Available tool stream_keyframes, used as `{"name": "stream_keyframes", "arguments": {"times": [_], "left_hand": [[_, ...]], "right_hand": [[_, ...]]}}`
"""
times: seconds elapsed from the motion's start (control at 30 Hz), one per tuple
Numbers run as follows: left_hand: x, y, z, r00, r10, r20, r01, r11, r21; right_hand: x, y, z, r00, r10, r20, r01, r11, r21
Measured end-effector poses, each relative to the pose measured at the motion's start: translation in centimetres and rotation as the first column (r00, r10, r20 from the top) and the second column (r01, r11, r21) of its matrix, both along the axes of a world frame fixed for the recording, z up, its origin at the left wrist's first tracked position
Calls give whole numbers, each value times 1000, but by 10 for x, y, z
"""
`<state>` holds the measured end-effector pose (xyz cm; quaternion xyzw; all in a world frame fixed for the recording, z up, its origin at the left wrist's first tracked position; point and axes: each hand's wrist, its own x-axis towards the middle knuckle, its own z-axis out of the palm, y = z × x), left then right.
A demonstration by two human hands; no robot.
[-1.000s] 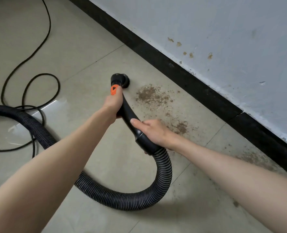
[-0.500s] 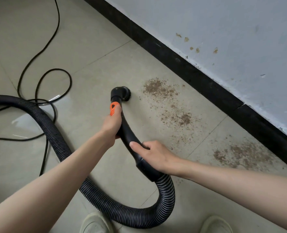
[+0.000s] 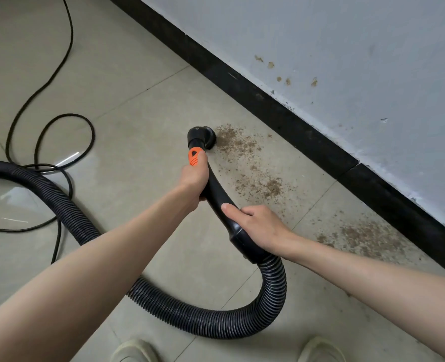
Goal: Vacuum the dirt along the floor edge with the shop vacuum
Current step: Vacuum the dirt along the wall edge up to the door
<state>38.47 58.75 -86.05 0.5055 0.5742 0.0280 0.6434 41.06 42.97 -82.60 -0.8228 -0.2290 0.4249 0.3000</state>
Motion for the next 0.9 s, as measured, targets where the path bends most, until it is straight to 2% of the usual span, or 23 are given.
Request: {"name": "stream_keyframes", "arguments": {"times": [0.17,0.37,0.5,0.77,0.9], "left_hand": [[19,3,0,999,-34,-4,34,999,1],[46,4,1,996,-90,12,90,996,-1],[68,4,3,989,-145,39,145,989,14],[103,1,1,973,-228,26,227,973,42],[107,5,0,969,-245,8,245,968,60]], "right_hand": [[15,2,-5,999,-36,33,36,999,12],[34,1,-13,993,-112,-29,113,992,52],[48,1,-14,989,-151,3,151,988,39],[69,4,-22,970,-242,-39,244,968,65],[71,8,-26,974,-226,-2,226,972,56]]}}
